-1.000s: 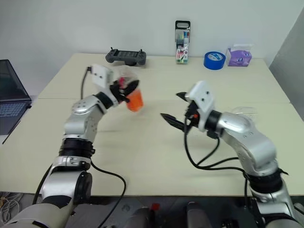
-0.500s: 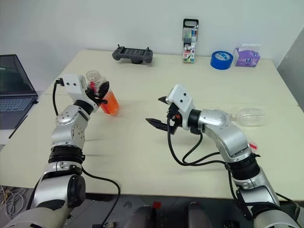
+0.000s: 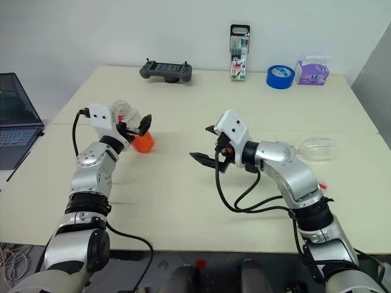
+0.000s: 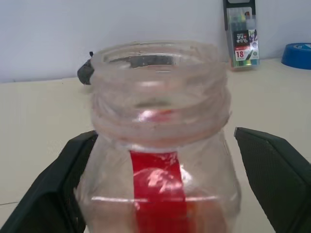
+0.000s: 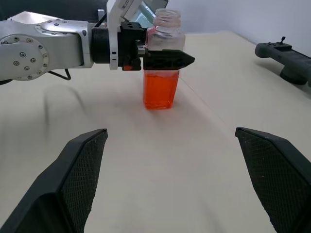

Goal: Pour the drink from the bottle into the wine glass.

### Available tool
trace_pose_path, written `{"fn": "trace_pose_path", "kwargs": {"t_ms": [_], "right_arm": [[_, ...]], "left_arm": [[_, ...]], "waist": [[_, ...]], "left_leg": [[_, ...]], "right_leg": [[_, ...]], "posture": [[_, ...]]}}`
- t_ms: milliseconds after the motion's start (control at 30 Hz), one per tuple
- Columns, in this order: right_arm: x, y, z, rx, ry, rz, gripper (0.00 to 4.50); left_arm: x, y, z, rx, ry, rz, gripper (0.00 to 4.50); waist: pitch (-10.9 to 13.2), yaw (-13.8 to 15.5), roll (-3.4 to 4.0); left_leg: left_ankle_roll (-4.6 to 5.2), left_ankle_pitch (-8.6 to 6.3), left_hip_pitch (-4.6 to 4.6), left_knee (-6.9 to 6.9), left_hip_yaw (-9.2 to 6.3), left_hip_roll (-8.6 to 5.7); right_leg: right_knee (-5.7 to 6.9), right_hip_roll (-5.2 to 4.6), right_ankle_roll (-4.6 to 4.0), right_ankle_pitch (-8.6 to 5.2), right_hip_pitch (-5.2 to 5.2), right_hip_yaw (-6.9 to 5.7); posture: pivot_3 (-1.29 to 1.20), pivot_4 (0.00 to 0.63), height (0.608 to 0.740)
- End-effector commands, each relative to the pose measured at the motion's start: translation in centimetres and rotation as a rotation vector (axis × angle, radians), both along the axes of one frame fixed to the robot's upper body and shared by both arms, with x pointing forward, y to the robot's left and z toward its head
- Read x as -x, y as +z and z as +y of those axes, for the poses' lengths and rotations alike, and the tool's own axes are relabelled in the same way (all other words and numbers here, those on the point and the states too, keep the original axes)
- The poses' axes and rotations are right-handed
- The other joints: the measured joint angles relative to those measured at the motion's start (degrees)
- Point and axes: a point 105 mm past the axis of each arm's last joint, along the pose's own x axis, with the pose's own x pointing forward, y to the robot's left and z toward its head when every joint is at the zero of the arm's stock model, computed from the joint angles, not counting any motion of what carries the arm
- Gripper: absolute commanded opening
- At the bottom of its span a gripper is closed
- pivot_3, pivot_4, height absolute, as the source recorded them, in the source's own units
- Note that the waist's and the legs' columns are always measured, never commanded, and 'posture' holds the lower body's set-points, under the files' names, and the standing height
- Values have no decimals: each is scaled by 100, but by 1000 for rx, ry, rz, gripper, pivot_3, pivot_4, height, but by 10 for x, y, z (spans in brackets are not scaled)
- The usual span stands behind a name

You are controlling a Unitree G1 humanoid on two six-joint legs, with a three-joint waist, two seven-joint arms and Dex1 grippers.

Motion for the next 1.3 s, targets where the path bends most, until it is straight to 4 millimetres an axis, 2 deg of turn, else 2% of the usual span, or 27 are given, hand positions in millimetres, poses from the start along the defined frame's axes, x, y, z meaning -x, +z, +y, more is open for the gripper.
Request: {"fn": "trace_pose_path", "kwargs": {"t_ms": [33, 167, 300, 400, 533, 567, 633, 700, 767, 833, 967, 1067, 1167, 1300], "right_arm": [[-1, 15, -4, -32, -22, -45, 4500], [-4, 14, -9, -44, -49, -36, 4500], [-8, 13, -15, -47, -75, -38, 4500], [-13, 14, -24, -73, -133, -29, 4500], [-15, 21, -51, -197, -245, 11, 4500], [-13, 24, -59, -253, -267, 30, 4500], [-9, 24, -71, -386, -322, 121, 4500], [-8, 20, -86, -554, -417, 221, 4500], [-5, 8, -113, -791, -585, 346, 4500], [6, -9, -127, -939, -688, 452, 4500], [28, -32, -134, -1095, -779, 599, 4500], [34, -43, -143, -1196, -848, 669, 4500], [29, -56, -155, -1279, -907, 717, 4500], [13, -61, -162, -1392, -899, 786, 4500]], "left_arm": [[8, 8, 5, -4, 12, -32, 4469], [30, -8, 14, 24, 50, -11, 4469], [52, -19, 7, 34, 23, 4, 4469], [75, -26, 7, 85, 17, 17, 4469], [110, -46, 4, 70, -43, 116, 4469], [118, -51, -3, 63, -88, 151, 4469], [128, -55, -30, 48, -233, 204, 4469], [133, -54, -64, -4, -412, 239, 4469], [134, -44, -105, -22, -592, 237, 4469], [130, -35, -128, 1, -676, 219, 4469], [122, -30, -153, -16, -768, 204, 4469], [120, -27, -165, -30, -824, 195, 4469], [124, -19, -179, -63, -912, 178, 4469], [126, -15, -185, -140, -971, 175, 4469]], "waist": [[0, -2, 0], [0, -21, 0], [0, -2, 0], [0, 1, 0], [-1, 3, -1], [-1, 2, -1], [-1, 14, 0], [-1, 42, 1], [-3, 94, 4], [-6, 121, 6], [-12, 80, 21], [-12, -38, 29], [-13, -58, 29], [-13, -63, 31]], "left_leg": [[0, 0, 0, 0, 0, 0], [0, 0, 2, -2, 2, 2], [0, 0, 0, -2, -6, 7], [-1, 0, 3, -2, -4, 7], [0, 0, 4, -2, -3, 10], [0, 0, 7, -3, -5, 10], [0, -1, 7, -7, -9, 13], [0, 0, 6, -6, -17, 13], [1, 1, 15, -5, -28, 12], [4, 3, 24, -1, -38, 9], [5, 3, 33, -11, -3, 6], [8, 2, 43, -17, 17, 15], [10, 1, 52, -19, 26, 29], [12, 0, 53, -19, 51, 33]], "right_leg": [[0, 0, 0, 0, 0, 1], [0, -2, 0, 0, -1, 6], [0, -3, -2, 1, -1, 5], [-1, -5, -6, 4, 4, 10], [-3, -5, -6, 5, 6, 15], [-4, -5, -6, 5, 10, 15], [-4, -2, -7, 5, 12, 15], [-3, 0, -7, 5, 15, 11], [-3, 7, -11, 7, 31, 4], [-5, 11, -12, 7, 50, -5], [-6, 33, -11, 7, 46, 10], [-5, 39, -10, 6, 43, 21], [-4, 60, -10, 6, 47, 23], [-4, 72, -11, 5, 47, 24]], "posture": [[0, 150, 740], [0, 150, 740], [0, 150, 740], [0, 150, 740], [0, 150, 740], [0, 150, 740], [0, 150, 740], [0, 150, 740], [0, 150, 740], [0, 150, 740], [0, 150, 740], [0, 150, 740], [0, 150, 740], [0, 150, 740]]}}
